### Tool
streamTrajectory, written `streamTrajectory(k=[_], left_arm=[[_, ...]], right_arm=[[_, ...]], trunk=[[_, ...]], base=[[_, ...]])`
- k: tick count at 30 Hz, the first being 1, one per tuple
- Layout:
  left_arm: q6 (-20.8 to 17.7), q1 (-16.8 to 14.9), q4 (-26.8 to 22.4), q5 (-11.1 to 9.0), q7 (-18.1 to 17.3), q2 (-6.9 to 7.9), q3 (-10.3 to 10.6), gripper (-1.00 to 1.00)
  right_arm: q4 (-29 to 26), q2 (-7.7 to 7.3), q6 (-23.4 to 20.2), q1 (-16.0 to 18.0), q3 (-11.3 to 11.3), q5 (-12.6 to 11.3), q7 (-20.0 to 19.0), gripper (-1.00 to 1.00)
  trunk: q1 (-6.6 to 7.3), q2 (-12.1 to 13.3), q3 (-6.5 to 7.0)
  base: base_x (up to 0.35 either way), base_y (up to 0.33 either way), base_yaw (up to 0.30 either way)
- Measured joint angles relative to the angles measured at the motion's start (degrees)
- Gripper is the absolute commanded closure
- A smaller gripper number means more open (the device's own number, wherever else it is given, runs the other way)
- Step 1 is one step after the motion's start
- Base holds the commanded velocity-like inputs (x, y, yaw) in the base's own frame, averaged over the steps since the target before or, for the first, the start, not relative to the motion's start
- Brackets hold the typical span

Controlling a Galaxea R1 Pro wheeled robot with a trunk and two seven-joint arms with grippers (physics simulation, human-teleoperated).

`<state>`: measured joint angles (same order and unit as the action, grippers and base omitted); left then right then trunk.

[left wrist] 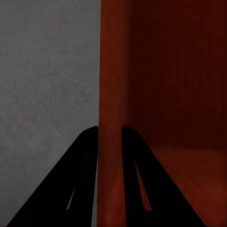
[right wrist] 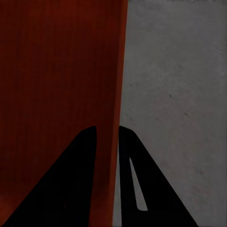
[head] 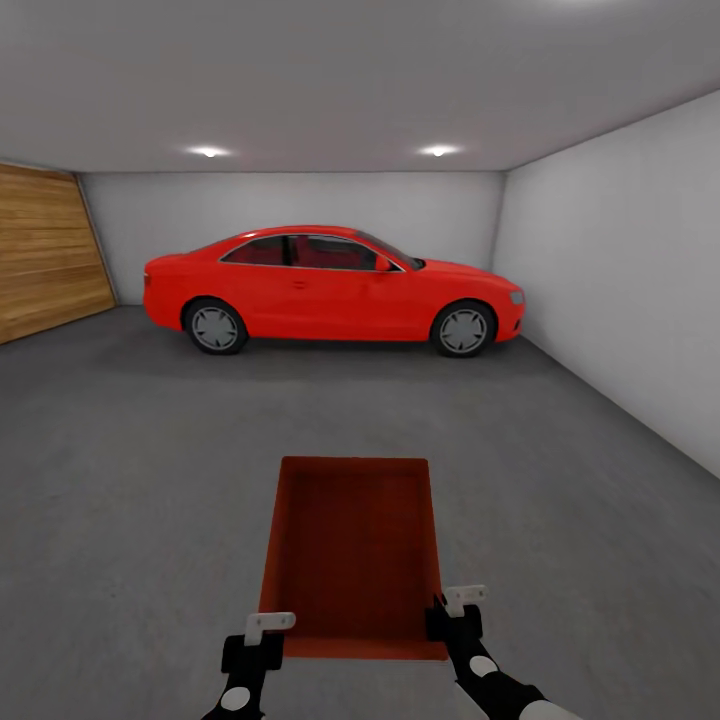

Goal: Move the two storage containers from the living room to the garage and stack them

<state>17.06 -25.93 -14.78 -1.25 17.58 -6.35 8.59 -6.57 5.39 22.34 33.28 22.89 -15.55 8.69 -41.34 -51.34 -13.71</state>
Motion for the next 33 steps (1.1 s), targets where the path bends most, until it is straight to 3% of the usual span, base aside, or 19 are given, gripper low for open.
streamTrajectory(k=[33], left_arm=[[0.03, 0.0, 0.0, 0.0, 0.0, 0.0, 0.0, 1.0]], right_arm=[[0.0, 0.0, 0.02, 0.0, 0.0, 0.0, 0.0, 1.0]], trunk=[[0.0, 0.0, 0.0]], base=[[0.322, 0.0, 0.0]])
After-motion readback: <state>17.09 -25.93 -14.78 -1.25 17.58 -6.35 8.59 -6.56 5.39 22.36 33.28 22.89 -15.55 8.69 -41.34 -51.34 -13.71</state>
